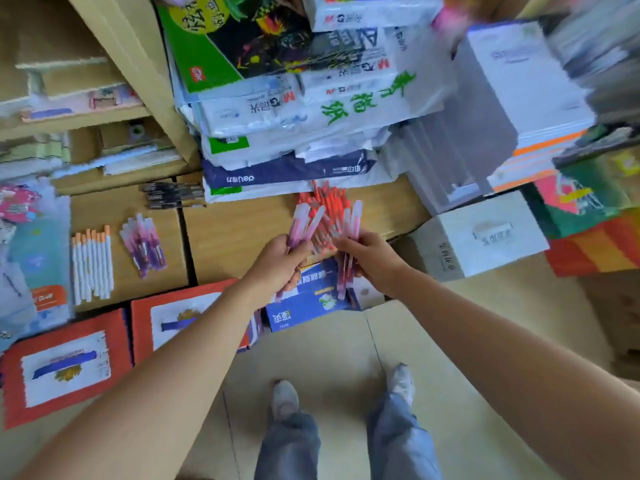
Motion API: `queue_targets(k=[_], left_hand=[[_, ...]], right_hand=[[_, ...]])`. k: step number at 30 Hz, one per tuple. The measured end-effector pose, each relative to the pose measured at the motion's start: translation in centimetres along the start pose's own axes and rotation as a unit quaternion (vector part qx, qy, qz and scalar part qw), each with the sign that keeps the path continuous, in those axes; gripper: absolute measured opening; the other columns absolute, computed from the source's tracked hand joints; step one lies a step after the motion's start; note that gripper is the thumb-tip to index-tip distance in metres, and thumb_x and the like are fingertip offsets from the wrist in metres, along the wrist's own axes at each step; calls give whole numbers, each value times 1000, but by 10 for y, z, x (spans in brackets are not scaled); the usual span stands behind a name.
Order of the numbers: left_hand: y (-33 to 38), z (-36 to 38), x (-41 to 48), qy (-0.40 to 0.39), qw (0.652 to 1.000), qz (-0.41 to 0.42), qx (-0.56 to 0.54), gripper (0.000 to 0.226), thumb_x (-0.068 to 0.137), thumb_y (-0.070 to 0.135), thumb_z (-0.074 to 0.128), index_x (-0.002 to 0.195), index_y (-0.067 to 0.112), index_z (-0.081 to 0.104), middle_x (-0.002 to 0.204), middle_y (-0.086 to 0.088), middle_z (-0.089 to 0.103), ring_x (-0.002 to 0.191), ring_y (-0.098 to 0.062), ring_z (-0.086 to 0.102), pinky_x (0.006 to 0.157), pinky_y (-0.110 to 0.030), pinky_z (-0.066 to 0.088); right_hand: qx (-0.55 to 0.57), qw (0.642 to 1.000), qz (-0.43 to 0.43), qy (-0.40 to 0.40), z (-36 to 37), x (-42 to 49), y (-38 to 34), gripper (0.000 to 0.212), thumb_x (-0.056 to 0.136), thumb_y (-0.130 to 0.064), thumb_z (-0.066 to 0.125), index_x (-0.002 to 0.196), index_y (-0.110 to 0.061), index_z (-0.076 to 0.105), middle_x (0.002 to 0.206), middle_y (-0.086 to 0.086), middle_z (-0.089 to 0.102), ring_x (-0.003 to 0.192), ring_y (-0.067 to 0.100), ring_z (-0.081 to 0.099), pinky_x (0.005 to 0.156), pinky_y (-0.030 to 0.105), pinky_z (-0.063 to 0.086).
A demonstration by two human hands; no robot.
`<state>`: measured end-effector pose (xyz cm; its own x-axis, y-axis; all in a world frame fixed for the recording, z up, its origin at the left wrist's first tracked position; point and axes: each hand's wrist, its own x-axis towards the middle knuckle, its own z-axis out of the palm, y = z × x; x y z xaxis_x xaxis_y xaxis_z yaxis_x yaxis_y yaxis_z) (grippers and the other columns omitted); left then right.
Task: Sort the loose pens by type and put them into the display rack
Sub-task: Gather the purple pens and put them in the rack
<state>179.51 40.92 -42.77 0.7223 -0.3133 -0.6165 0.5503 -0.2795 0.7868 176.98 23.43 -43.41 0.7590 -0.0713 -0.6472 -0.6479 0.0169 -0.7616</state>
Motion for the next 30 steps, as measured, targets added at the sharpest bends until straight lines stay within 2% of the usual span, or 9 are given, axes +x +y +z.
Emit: queue_targets(k=[5, 7, 10, 13, 15, 17, 21, 25, 30], left_hand=[[59, 105, 4, -18, 998, 30, 56, 15, 98, 20, 51, 89, 8, 46, 60, -3, 37, 33, -7, 31, 31, -15, 22], [80, 149, 10, -24, 997, 33, 65, 14, 97, 20, 53, 92, 9, 46, 56, -4, 36, 31, -6, 30, 30, -14, 22], [109, 218, 19, -27, 997, 32, 63, 19, 97, 20, 52, 81, 13, 44, 52, -1, 35, 30, -7, 29, 32, -16, 22], [136, 287, 32, -33, 998, 33, 30, 19, 97, 15, 51, 80, 14, 44, 56, -1, 34, 32, -5, 28, 32, -17, 21], [155, 327, 44, -34, 998, 40, 25, 14, 97, 16, 52, 85, 13, 46, 60, -2, 35, 35, -7, 30, 32, -16, 22], [174, 361, 58, -34, 997, 48, 39, 19, 96, 21, 53, 82, 13, 45, 58, -2, 36, 36, -11, 30, 34, -17, 23], [213, 414, 92, -43, 996, 59, 55, 23, 97, 22, 51, 78, 13, 42, 55, -3, 35, 32, -10, 30, 35, -16, 22], [241, 448, 130, -59, 992, 72, 80, 22, 96, 22, 51, 78, 14, 43, 59, -3, 37, 37, -13, 31, 35, -18, 25], [273, 480, 172, -74, 990, 76, 96, 23, 97, 21, 51, 77, 14, 41, 58, -4, 35, 41, -15, 30, 39, -22, 26]], right_hand=[[49, 998, -5, 46, -114, -30, -9, 19, 96, -13, 54, 79, -7, 52, 62, 7, 58, 50, 20, 50, 47, 28, 38], [66, 996, -8, 58, -163, -40, -12, 18, 97, -15, 52, 84, -3, 51, 65, 9, 58, 46, 18, 53, 44, 25, 42], [65, 996, -7, 67, -236, -53, -16, 20, 98, -18, 51, 85, -3, 54, 68, 9, 60, 49, 17, 57, 46, 26, 44], [52, 995, -7, 89, -304, -63, -24, 21, 100, -20, 48, 82, -11, 54, 70, 7, 62, 52, 16, 55, 47, 23, 41], [49, 994, -15, 97, -343, -67, -30, 20, 101, -21, 46, 84, -12, 52, 71, 5, 62, 52, 15, 53, 46, 22, 39], [62, 992, -26, 108, -376, -66, -38, 19, 101, -20, 45, 85, -11, 51, 70, 5, 60, 49, 14, 52, 44, 21, 39], [105, 984, -46, 134, -435, -52, -56, 26, 99, -19, 49, 76, -10, 55, 71, 11, 56, 55, 18, 50, 49, 24, 42], [147, 974, -50, 166, -481, -31, -79, 26, 100, -22, 47, 79, -9, 54, 66, 8, 55, 55, 18, 51, 57, 29, 44], [190, 965, -44, 178, -530, 3, -100, 27, 100, -24, 48, 82, -7, 57, 69, 8, 54, 60, 20, 52, 60, 32, 46]])
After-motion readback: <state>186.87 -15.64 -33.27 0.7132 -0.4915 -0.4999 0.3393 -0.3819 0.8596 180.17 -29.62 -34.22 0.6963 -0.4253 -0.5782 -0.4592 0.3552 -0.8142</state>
